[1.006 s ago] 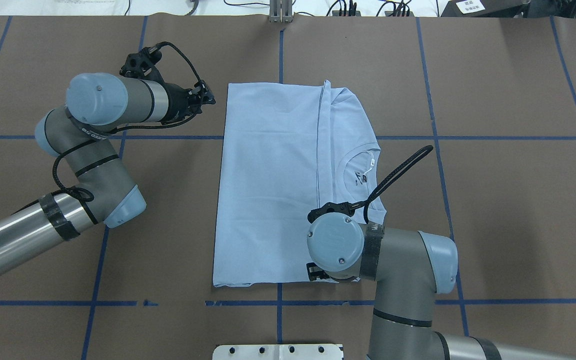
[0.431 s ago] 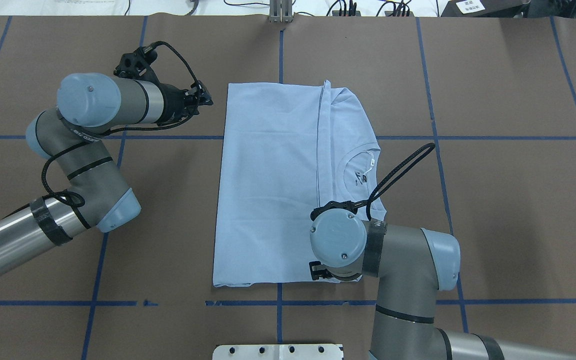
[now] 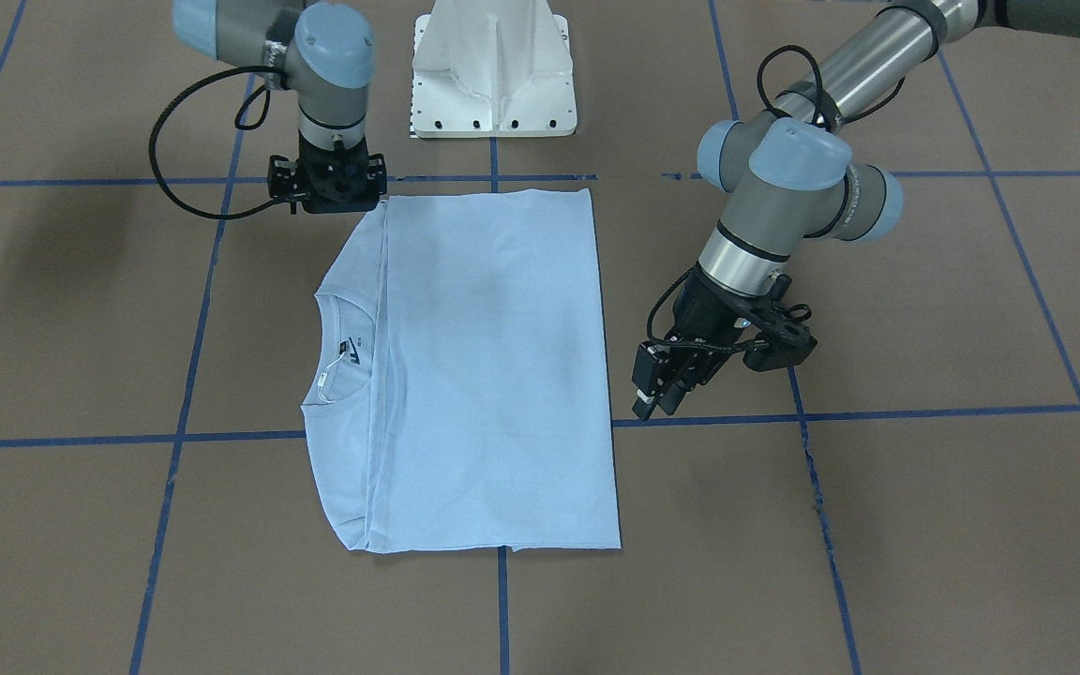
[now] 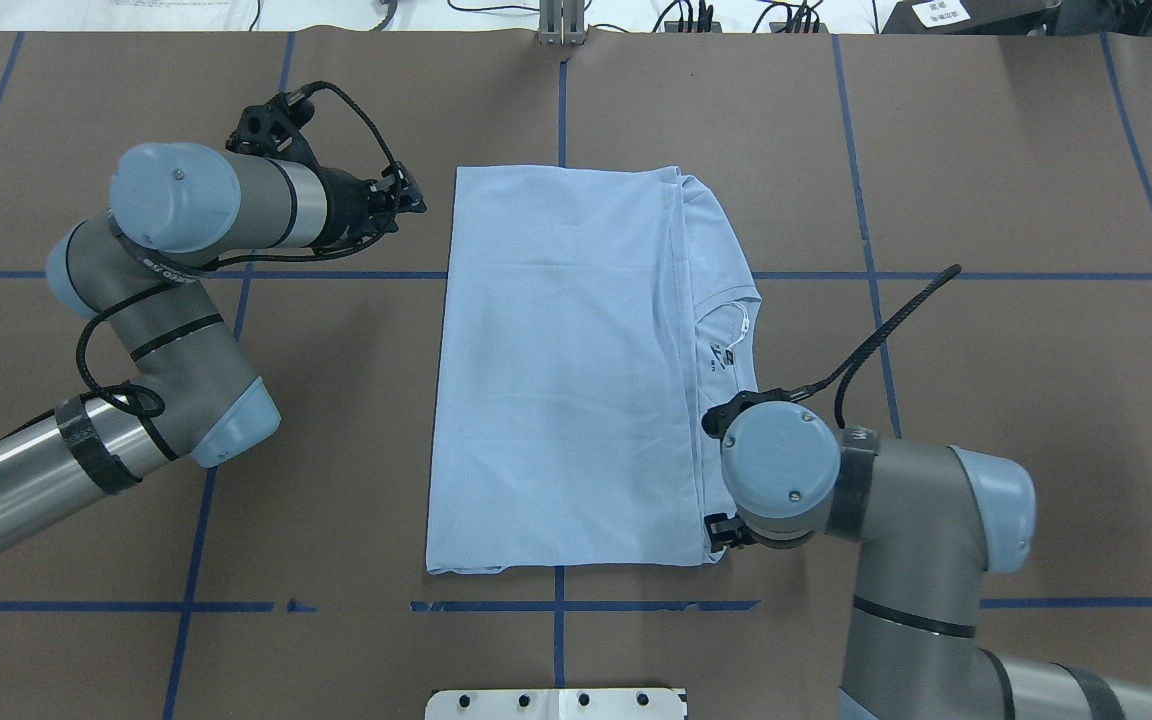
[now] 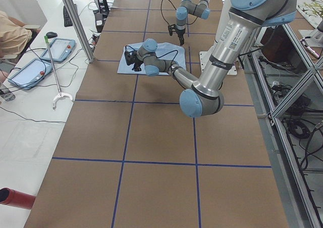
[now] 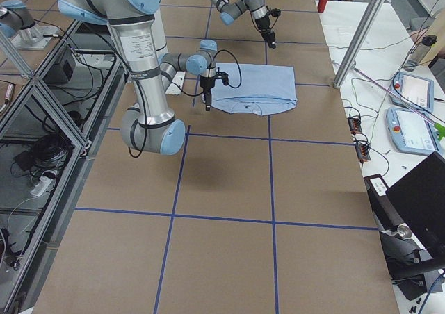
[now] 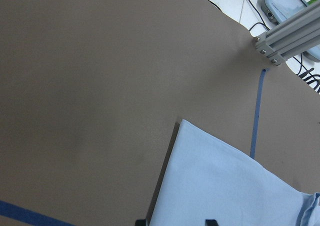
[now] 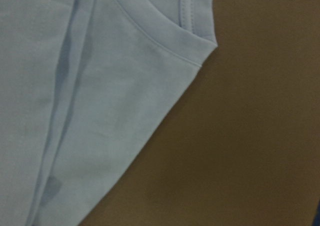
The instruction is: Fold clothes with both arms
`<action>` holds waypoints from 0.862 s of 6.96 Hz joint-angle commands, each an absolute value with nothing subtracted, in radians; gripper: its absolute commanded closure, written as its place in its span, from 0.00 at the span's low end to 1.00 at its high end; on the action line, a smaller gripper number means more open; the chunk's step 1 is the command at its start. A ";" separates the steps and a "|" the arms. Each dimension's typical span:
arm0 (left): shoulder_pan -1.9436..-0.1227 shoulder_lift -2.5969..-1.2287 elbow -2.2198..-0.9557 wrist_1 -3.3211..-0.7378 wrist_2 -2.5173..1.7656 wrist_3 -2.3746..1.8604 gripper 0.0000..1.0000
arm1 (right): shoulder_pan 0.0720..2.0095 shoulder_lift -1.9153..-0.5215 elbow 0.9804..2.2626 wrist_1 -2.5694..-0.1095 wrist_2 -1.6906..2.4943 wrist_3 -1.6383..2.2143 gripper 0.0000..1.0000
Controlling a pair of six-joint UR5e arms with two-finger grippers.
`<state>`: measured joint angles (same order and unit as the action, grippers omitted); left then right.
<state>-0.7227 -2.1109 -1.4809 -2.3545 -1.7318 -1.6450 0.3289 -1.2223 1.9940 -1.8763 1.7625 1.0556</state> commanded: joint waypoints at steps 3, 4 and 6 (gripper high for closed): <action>-0.724 -2.044 -1.616 -2.335 -1.767 -1.646 0.51 | 0.400 -1.036 1.878 -1.896 1.766 1.127 0.01; -0.723 -2.042 -1.629 -2.306 -1.781 -1.646 0.51 | 0.399 -1.035 1.885 -1.843 1.766 1.337 0.01; -0.724 -2.042 -1.631 -2.304 -1.781 -1.646 0.51 | 0.356 -1.093 1.890 -1.644 1.746 1.744 0.01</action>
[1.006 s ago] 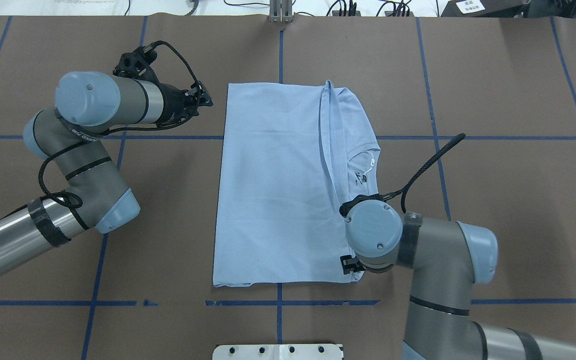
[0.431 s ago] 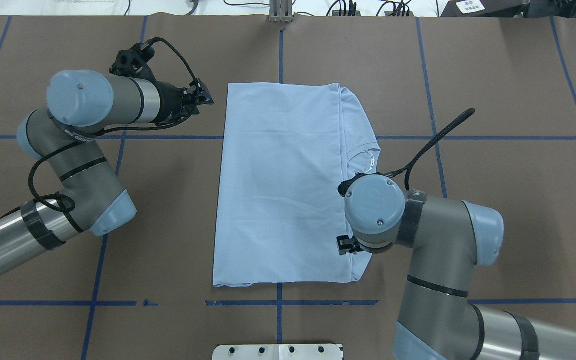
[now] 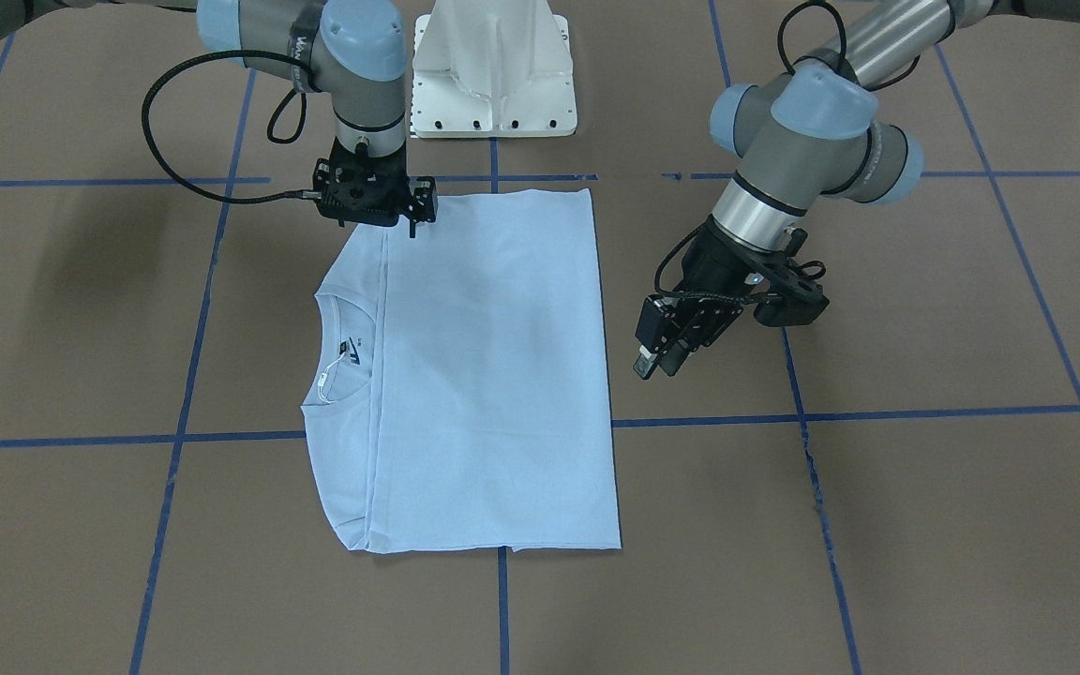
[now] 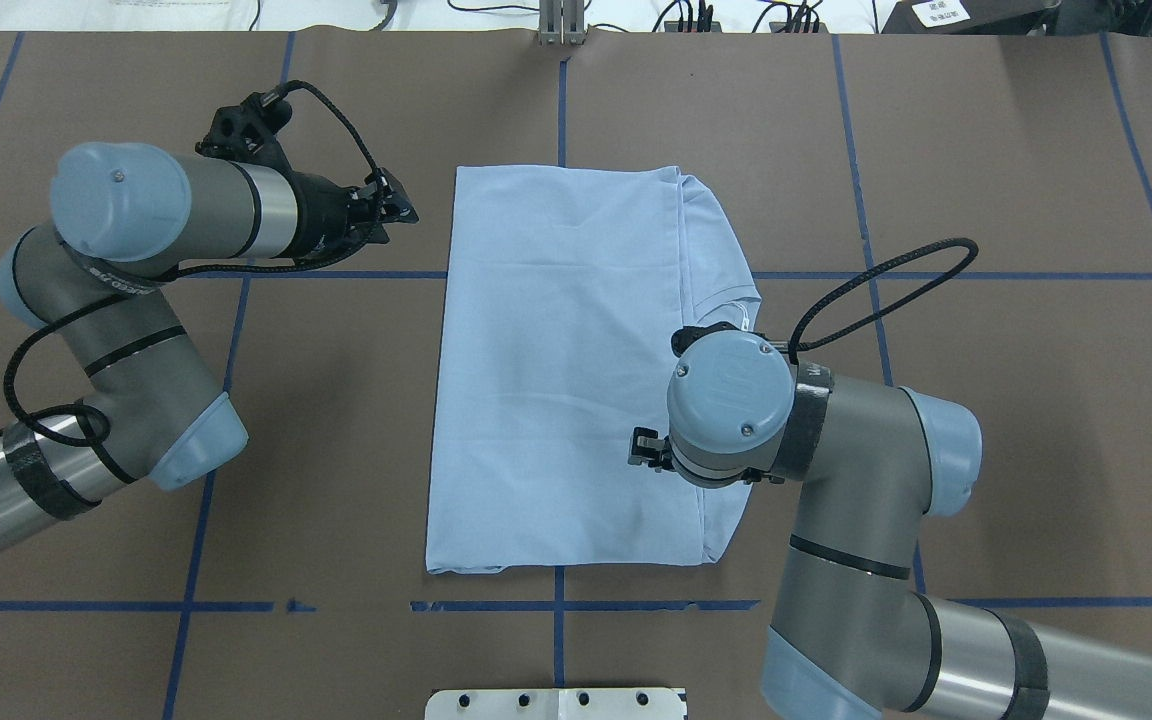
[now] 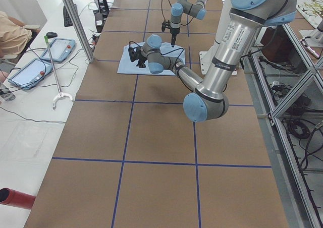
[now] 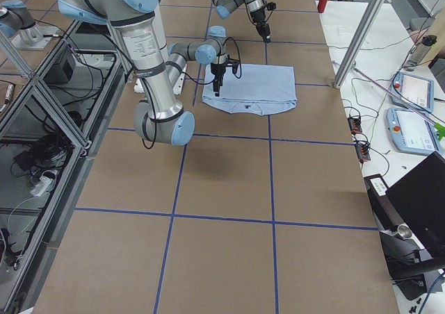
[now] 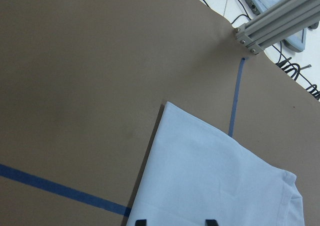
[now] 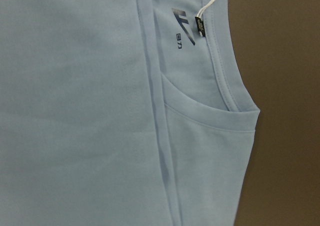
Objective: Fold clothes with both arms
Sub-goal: 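Lower the right gripper to the shirt's near corner by the collar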
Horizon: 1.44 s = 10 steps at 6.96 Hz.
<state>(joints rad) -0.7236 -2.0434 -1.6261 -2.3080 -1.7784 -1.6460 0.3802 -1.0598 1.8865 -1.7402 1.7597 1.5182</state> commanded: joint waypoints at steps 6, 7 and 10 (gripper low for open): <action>-0.724 -2.042 -1.655 -2.275 -1.781 -1.646 0.51 | 0.301 -1.190 1.927 -1.439 1.598 2.320 0.04; -0.724 -2.042 -1.654 -2.275 -1.781 -1.646 0.51 | 0.264 -1.219 1.924 -1.399 1.589 2.321 0.04; -0.724 -2.042 -1.655 -2.273 -1.781 -1.646 0.50 | 0.243 -1.238 1.921 -1.402 1.600 2.309 0.07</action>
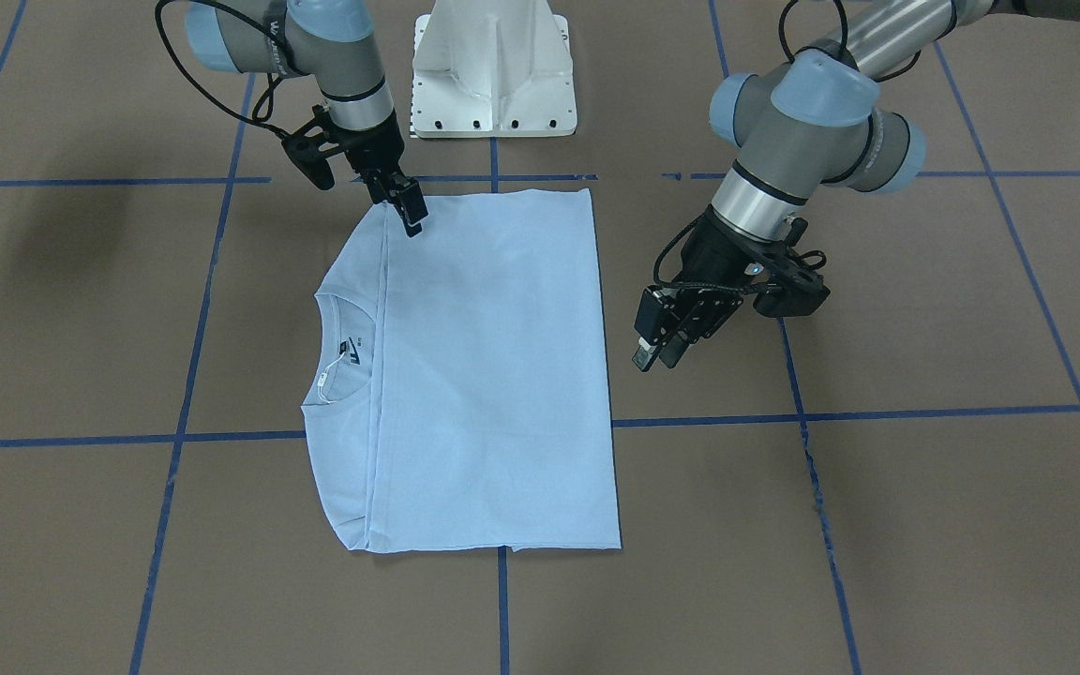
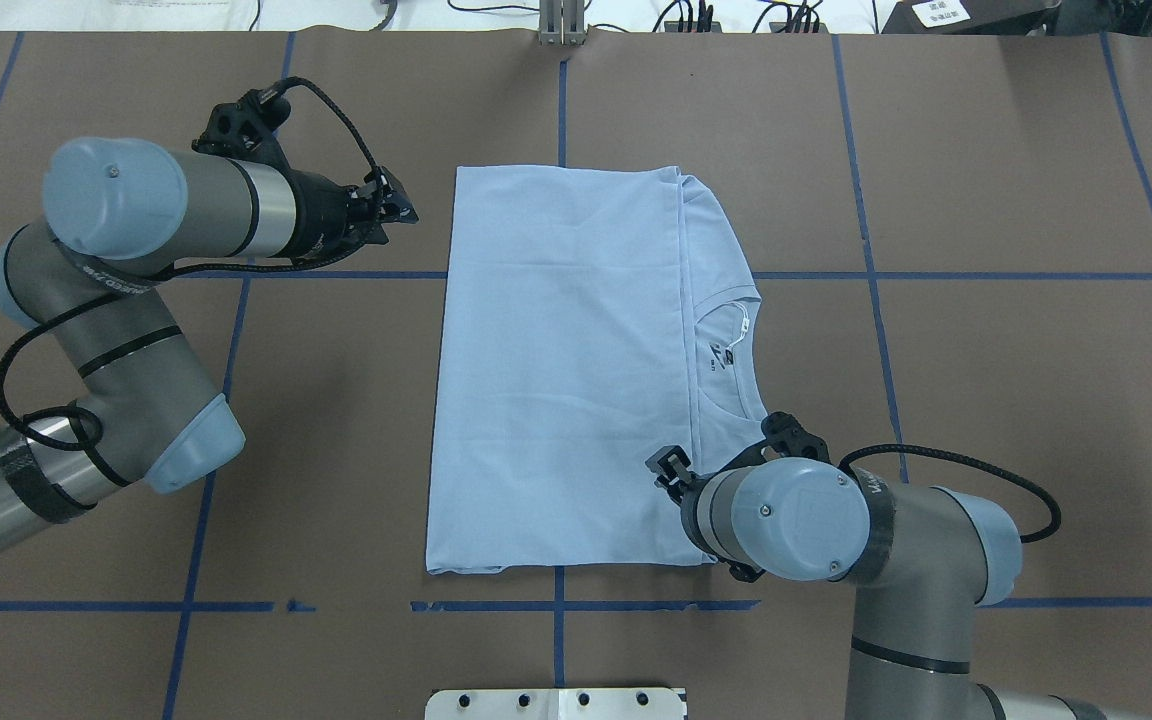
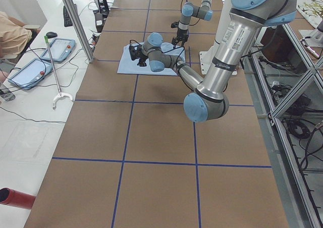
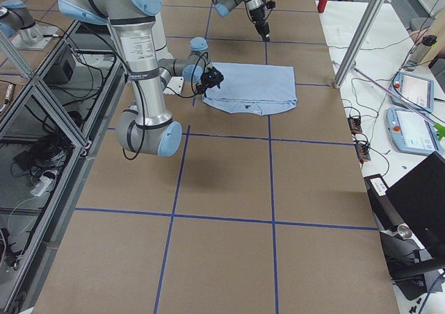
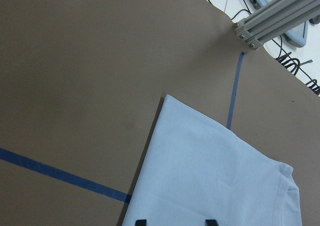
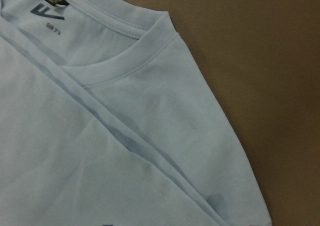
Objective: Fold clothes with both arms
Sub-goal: 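Lower the right gripper to the shirt's near corner by the collar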
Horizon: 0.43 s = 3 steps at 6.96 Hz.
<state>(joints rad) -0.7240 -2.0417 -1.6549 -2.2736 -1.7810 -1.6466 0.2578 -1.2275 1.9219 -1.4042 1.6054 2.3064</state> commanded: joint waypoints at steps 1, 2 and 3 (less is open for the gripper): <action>-0.724 -2.042 -1.655 -2.273 -1.781 -1.646 0.50 | 0.233 -1.249 1.919 -1.404 1.595 2.315 0.08; -0.724 -2.042 -1.657 -2.273 -1.781 -1.661 0.50 | 0.232 -1.249 1.917 -1.404 1.597 2.316 0.09; -0.723 -2.042 -1.657 -2.273 -1.781 -1.666 0.50 | 0.227 -1.255 1.917 -1.404 1.597 2.316 0.14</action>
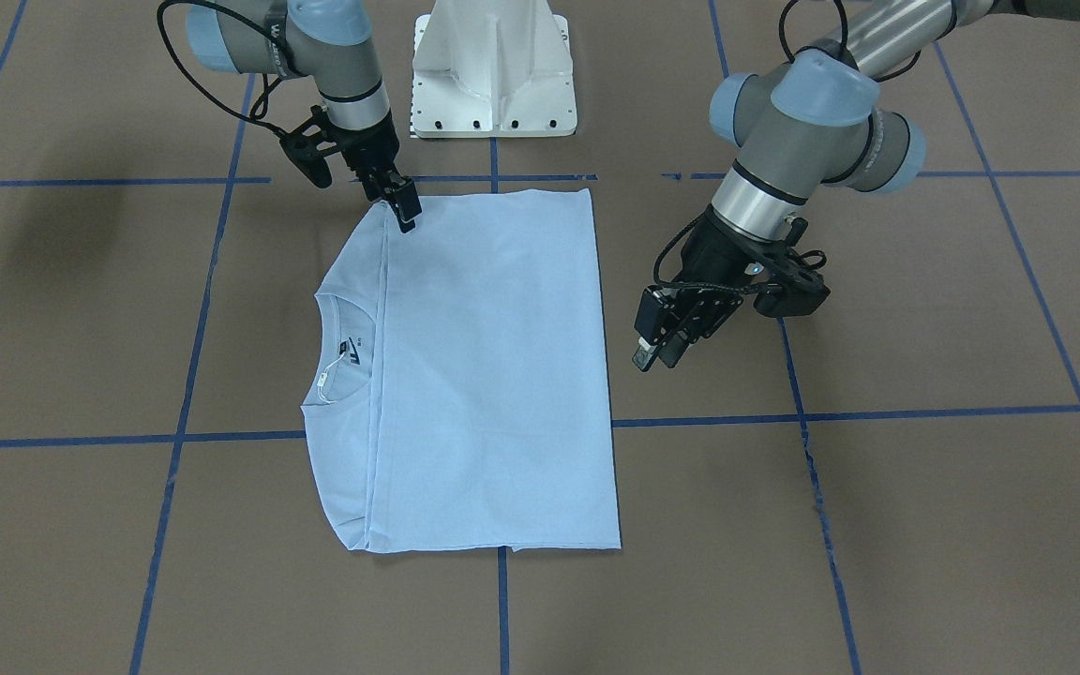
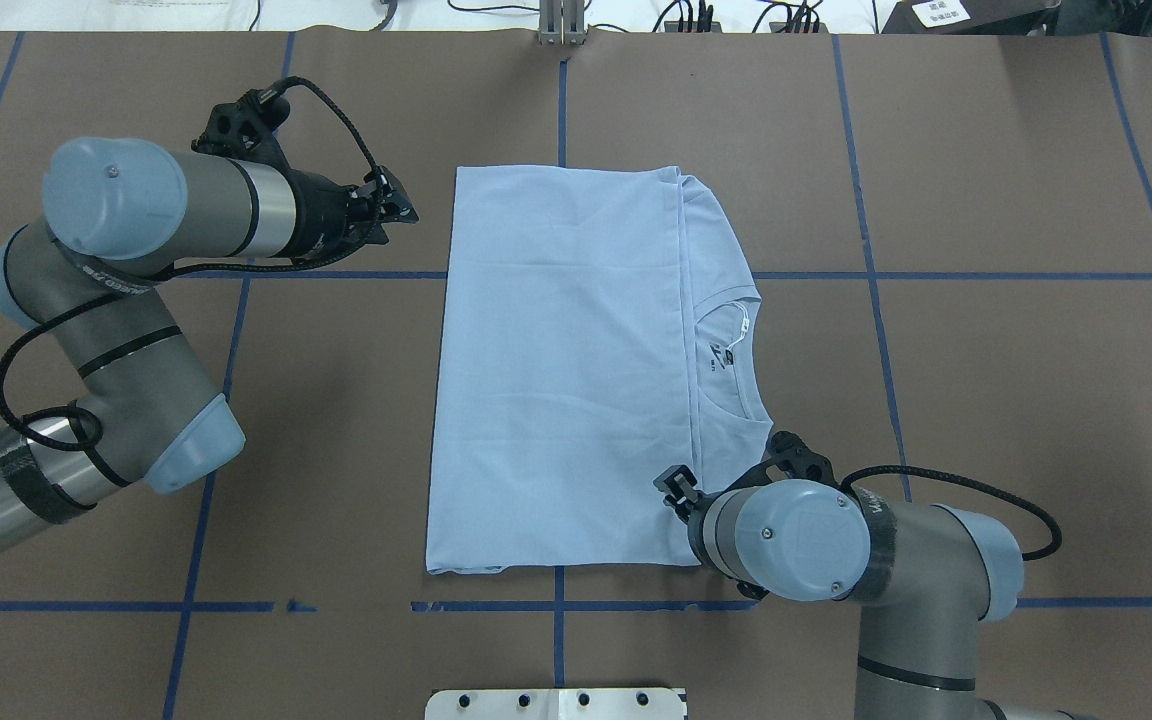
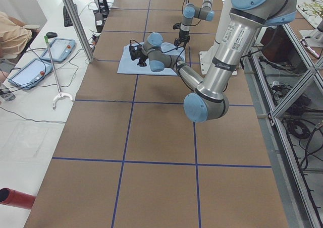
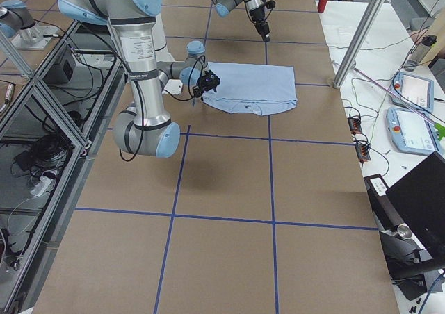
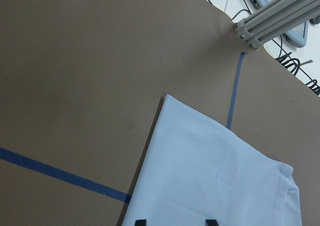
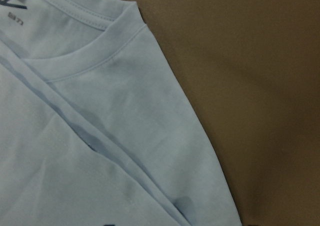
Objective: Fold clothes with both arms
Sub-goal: 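Lower the right gripper to the shirt's near corner by the collar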
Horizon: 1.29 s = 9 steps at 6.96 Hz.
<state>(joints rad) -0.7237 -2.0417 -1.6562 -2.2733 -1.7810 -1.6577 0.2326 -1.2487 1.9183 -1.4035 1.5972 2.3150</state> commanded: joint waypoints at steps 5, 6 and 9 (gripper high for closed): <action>-0.723 -2.043 -1.658 -2.273 -1.781 -1.666 0.50 | 0.224 -1.261 1.928 -1.401 1.595 2.319 1.00; -0.723 -2.043 -1.658 -2.273 -1.781 -1.667 0.50 | 0.224 -1.261 1.933 -1.401 1.595 2.319 1.00; -0.651 -1.999 -1.744 -2.273 -1.770 -1.848 0.50 | 0.227 -1.262 1.971 -1.402 1.606 2.318 1.00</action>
<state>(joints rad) -0.7029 -2.0297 -1.6895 -2.2733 -1.7784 -1.7554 0.2259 -1.2620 1.9596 -1.4015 1.6036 2.3184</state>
